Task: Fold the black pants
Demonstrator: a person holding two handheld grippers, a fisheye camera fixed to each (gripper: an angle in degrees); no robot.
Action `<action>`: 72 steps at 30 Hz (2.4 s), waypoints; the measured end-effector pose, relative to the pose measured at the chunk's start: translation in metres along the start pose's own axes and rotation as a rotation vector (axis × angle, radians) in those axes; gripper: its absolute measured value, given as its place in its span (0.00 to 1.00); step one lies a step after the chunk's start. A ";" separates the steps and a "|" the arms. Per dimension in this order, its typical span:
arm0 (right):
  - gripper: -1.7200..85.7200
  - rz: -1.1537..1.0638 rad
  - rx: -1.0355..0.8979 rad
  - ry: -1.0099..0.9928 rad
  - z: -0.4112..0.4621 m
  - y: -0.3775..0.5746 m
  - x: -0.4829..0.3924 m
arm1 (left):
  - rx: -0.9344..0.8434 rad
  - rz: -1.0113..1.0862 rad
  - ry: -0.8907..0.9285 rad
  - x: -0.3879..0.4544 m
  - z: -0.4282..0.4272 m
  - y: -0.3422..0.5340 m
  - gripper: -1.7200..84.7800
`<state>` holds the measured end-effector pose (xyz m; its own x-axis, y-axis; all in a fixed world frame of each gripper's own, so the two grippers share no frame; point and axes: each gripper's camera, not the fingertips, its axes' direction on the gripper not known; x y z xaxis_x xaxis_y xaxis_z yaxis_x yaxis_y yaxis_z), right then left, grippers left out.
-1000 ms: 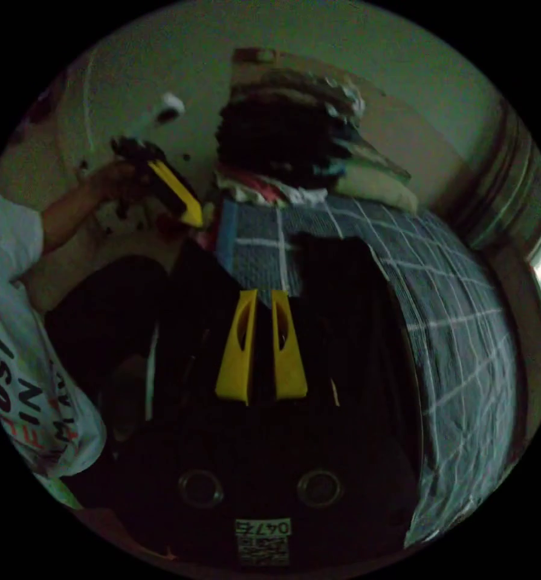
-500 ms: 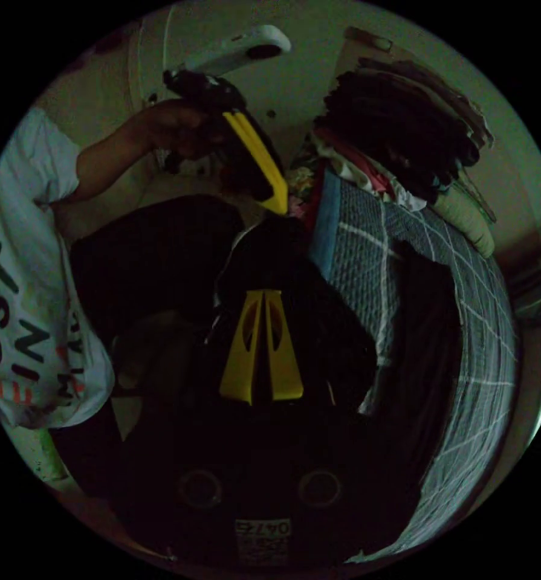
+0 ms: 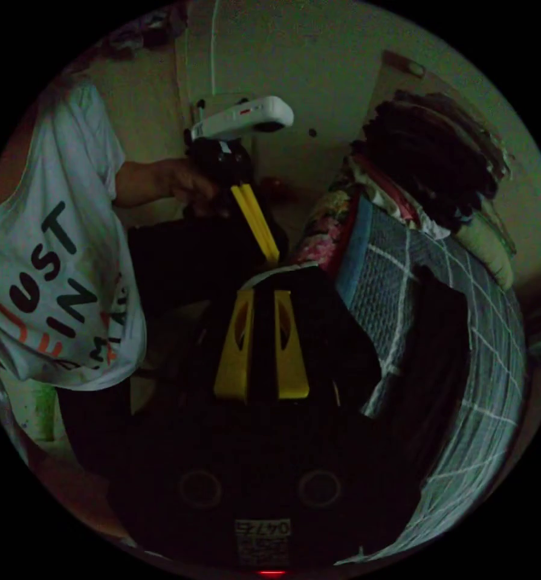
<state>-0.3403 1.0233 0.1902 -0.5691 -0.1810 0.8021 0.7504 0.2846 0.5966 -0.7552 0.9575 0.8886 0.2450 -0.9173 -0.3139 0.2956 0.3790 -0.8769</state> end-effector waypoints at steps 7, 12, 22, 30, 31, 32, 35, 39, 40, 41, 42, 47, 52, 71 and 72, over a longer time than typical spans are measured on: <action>0.03 -0.082 0.012 -0.161 0.000 -0.005 0.003 | 0.088 0.003 0.176 -0.007 0.008 0.011 0.11; 0.02 0.008 0.054 -0.023 -0.016 0.003 0.006 | 0.137 -0.019 0.365 -0.027 0.003 0.022 0.16; 0.02 0.021 0.049 0.012 0.001 -0.012 0.004 | 0.143 -0.022 0.364 -0.040 -0.001 0.029 0.18; 0.03 -0.052 -0.004 -0.014 -0.003 -0.021 -0.005 | 0.138 0.031 0.485 -0.057 -0.009 0.037 0.22; 0.03 -0.071 -0.020 -0.017 -0.003 -0.023 -0.006 | 0.138 0.029 0.504 -0.059 -0.010 0.036 0.21; 0.04 -0.090 -0.030 -0.020 -0.004 -0.024 -0.009 | 0.146 0.012 0.516 -0.064 -0.011 0.035 0.21; 0.04 -0.128 -0.044 -0.013 -0.008 -0.028 -0.018 | 0.166 -0.090 0.458 -0.079 -0.008 0.032 0.07; 0.04 -0.139 -0.087 0.070 -0.023 -0.027 -0.026 | 0.190 -0.130 0.434 -0.093 -0.007 0.032 0.01; 0.04 -0.118 -0.064 0.099 -0.034 -0.025 -0.025 | 0.185 -0.128 0.425 -0.093 -0.007 0.032 0.01; 0.04 -0.089 -0.028 0.123 -0.044 -0.023 -0.021 | 0.174 -0.127 0.402 -0.095 -0.006 0.031 0.01; 0.04 -0.077 -0.009 0.126 -0.049 -0.023 -0.019 | 0.164 -0.122 0.383 -0.096 -0.006 0.030 0.01; 0.07 -0.125 -0.161 0.047 -0.040 -0.039 -0.010 | 0.148 -0.081 0.349 -0.096 -0.007 0.022 0.01; 0.02 -0.167 -0.179 0.124 -0.055 -0.029 -0.021 | 0.157 -0.045 0.277 -0.104 -0.020 0.012 0.01; 0.02 0.339 0.143 0.179 -0.189 0.064 0.004 | 0.092 -0.079 0.194 -0.239 -0.058 -0.132 0.01; 0.03 0.346 0.157 0.182 -0.193 0.068 0.000 | 0.086 -0.089 0.224 -0.249 -0.057 -0.135 0.01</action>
<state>-0.2241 0.8608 0.2357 -0.2136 -0.2092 0.9542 0.8185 0.4949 0.2917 -0.9088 1.1276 1.0642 0.0063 -0.9480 -0.3182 0.3864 0.2958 -0.8736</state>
